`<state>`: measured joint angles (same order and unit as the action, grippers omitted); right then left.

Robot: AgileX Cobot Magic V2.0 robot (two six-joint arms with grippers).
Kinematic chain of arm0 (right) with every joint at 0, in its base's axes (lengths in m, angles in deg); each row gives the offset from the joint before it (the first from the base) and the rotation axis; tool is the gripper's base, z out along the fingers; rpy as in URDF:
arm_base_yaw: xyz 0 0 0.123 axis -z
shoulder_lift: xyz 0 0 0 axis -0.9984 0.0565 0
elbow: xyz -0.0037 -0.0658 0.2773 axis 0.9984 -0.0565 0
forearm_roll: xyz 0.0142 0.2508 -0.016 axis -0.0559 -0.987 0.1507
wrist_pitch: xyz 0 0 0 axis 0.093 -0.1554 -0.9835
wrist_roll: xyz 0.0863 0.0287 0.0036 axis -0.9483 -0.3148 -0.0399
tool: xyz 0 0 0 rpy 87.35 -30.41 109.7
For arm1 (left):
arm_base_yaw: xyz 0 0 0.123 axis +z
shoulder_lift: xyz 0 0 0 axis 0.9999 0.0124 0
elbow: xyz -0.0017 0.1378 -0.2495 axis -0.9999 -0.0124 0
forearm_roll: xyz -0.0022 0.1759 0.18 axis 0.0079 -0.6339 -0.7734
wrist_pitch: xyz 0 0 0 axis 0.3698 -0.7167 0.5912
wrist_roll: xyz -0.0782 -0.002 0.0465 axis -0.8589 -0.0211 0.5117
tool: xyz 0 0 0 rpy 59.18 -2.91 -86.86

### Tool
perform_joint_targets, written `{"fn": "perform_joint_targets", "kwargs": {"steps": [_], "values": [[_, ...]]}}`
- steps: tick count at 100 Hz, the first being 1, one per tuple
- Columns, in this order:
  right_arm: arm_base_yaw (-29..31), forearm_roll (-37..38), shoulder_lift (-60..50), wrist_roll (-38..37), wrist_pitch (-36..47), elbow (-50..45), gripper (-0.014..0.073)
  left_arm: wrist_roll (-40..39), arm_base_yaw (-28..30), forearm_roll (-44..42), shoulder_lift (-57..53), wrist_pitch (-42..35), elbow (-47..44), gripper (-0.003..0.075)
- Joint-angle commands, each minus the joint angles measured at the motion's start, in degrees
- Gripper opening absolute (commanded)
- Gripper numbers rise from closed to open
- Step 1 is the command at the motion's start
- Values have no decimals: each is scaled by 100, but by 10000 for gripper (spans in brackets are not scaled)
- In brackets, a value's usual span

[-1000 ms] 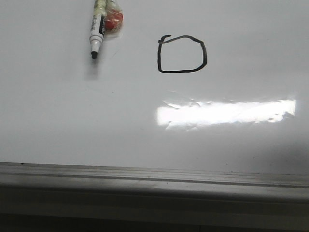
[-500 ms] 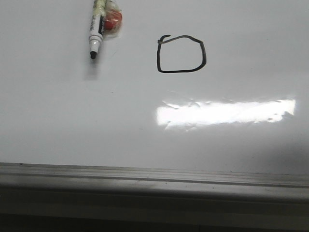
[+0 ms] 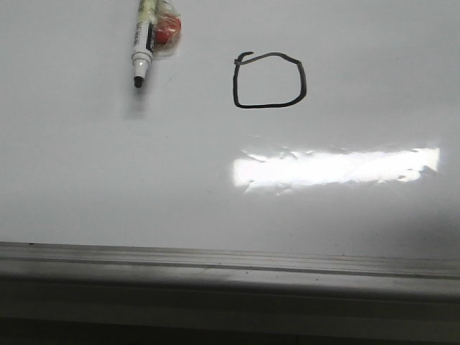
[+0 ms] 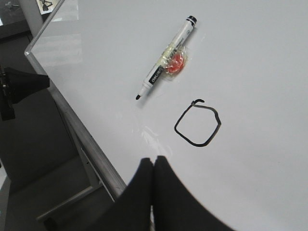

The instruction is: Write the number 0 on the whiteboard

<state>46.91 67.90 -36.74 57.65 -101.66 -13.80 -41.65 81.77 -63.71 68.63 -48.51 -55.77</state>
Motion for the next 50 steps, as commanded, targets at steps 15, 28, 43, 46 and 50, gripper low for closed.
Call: {"fn": "perform_joint_targets", "kwargs": {"steps": [15,28,43,46,50], "values": [[29,-30,18,-5,416,140,-68,-59,11,7,-137,-300,-175,-20],[29,-30,18,-5,416,140,-69,-59,11,7,-137,-300,-175,-20],[39,958,-247,-21,647,-258,-69,-59,11,7,-137,-300,-175,-20],[66,1043,-337,-106,814,-427,-68,-59,11,7,-137,-300,-175,-20],[131,1089,-482,-342,1143,-740,-69,-59,11,7,-137,-300,-175,-20]]}}
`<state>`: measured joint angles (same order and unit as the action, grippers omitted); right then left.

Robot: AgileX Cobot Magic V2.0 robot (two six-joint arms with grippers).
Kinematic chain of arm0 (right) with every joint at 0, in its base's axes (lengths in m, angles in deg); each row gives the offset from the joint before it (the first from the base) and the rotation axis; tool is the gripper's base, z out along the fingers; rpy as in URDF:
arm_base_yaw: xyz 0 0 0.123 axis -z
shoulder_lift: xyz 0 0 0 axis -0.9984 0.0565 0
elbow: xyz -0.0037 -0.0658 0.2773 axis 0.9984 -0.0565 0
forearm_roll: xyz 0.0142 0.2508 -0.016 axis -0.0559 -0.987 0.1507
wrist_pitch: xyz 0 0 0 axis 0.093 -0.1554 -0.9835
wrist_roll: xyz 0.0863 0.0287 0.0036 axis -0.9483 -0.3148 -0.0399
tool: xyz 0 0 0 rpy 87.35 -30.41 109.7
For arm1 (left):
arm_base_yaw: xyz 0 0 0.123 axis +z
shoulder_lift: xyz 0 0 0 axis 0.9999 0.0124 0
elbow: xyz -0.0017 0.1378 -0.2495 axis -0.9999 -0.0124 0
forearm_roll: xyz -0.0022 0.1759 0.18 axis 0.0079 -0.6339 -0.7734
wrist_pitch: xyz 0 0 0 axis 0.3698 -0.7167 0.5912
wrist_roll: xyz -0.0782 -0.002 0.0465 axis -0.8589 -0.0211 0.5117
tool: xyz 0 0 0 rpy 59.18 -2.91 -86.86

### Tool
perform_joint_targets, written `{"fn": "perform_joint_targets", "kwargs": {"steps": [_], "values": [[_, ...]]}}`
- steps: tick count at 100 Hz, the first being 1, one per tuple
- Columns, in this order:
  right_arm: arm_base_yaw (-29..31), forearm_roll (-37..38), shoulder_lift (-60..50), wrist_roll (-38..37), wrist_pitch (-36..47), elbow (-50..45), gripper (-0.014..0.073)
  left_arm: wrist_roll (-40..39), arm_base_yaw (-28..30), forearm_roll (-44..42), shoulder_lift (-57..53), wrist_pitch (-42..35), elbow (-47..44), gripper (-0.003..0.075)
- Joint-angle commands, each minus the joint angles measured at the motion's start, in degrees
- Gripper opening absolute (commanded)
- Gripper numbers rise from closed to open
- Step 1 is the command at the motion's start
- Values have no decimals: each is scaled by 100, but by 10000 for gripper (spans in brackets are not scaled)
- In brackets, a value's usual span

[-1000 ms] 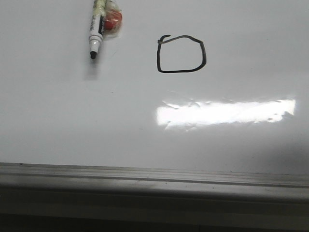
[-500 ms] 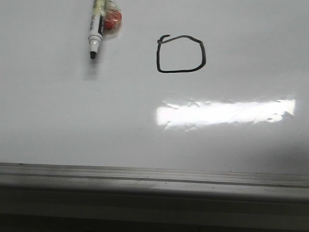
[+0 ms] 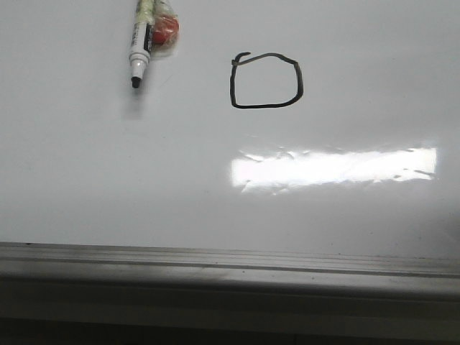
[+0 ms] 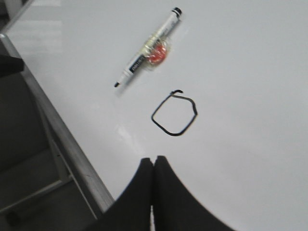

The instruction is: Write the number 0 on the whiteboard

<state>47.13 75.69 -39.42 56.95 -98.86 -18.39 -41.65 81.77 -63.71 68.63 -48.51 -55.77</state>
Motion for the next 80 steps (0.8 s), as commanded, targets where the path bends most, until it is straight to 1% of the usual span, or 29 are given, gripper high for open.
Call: {"fn": "perform_joint_targets", "kwargs": {"steps": [1,6,10,14,17,18,19,22,28,31,40,42,43,46,51,68,80], "values": [[124,333,-239,-309,992,-399,-68,-59,11,7,-137,-300,-175,-20],[245,472,-410,-543,1525,-861,-69,-59,11,7,-137,-300,-175,-20],[382,567,-570,-585,1956,-1222,-69,-59,11,7,-137,-300,-175,-20],[549,571,-740,-588,2585,-1754,-69,-59,11,7,-137,-300,-175,-20],[664,571,-866,-588,2842,-1984,-69,-59,11,7,-137,-300,-175,-20],[721,571,-931,-588,3090,-2205,-69,-59,11,7,-137,-300,-175,-20],[749,571,-965,-588,3090,-2205,-69,-59,11,7,-137,-300,-175,-20],[855,571,-1110,-588,3422,-2559,-69,-59,11,7,-137,-300,-175,-20],[1066,571,-1475,-597,3678,-3067,-69,-59,11,7,-137,-300,-175,-20],[1157,571,-1664,-637,3679,-3285,-69,-59,11,7,-137,-300,-175,-20],[1407,597,-2349,-728,3348,-3814,-68,-59,11,7,-137,-300,-175,-20],[1454,609,-2515,-728,3144,-3840,-69,-59,11,7,-137,-300,-175,-20],[1470,621,-2571,-728,2845,-3821,-69,-59,11,7,-137,-300,-175,-20],[1533,643,-2787,-728,2391,-3788,-69,-59,11,7,-137,-300,-175,-20],[1646,652,-3135,-728,1975,-3816,-69,-59,11,7,-137,-300,-175,-20],[1918,761,-3095,-844,1244,-3827,-68,-59,11,8,-137,-300,-175,-20],[1941,777,-3095,-974,1239,-3827,-69,-59,11,8,-137,-300,-175,-20]]}}
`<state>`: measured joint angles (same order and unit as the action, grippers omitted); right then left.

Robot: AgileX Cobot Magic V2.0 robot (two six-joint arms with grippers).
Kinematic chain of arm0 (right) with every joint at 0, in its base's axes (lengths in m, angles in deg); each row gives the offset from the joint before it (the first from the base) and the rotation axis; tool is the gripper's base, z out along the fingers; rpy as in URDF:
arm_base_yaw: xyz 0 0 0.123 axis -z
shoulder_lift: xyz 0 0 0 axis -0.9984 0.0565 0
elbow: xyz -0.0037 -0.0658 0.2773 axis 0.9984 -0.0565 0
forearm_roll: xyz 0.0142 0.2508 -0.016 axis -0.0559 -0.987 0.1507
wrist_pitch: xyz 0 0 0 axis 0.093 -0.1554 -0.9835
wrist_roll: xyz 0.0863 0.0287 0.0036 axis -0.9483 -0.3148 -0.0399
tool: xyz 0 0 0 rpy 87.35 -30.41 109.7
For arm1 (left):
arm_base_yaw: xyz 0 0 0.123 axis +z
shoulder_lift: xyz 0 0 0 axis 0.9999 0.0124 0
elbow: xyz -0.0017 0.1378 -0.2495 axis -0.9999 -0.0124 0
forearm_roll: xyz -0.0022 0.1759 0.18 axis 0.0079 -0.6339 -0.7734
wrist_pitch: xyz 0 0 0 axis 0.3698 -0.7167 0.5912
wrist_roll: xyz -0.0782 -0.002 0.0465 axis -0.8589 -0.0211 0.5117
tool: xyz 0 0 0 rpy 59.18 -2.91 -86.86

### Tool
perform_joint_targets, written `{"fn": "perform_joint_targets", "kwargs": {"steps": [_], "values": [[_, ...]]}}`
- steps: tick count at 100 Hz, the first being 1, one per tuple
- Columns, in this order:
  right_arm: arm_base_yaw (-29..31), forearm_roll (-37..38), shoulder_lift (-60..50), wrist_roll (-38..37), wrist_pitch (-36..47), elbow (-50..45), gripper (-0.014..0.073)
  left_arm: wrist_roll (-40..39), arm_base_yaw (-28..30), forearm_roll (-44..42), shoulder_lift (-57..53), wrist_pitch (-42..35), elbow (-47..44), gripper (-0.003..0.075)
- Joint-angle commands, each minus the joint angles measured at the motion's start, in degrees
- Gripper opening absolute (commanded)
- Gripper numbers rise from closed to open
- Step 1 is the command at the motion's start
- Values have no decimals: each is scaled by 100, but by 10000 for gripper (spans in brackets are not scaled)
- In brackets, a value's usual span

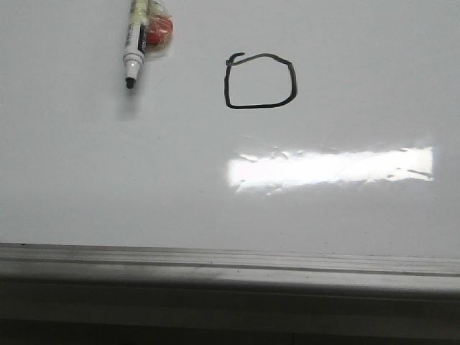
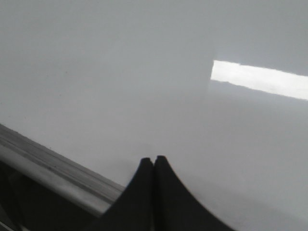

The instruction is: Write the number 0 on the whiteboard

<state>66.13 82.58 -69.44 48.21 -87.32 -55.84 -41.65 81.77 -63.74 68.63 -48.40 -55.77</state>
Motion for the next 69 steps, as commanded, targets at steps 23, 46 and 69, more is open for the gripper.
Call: {"fn": "perform_joint_targets", "kwargs": {"steps": [23,46,69], "values": [[41,377,-92,-126,152,-82,-69,-59,11,10,-137,-311,-175,-20],[41,385,-96,-126,152,-82,-69,-59,11,10,-137,-311,-175,-20],[41,385,-96,-126,152,-82,-68,-59,11,10,-137,-311,-175,-20]]}}
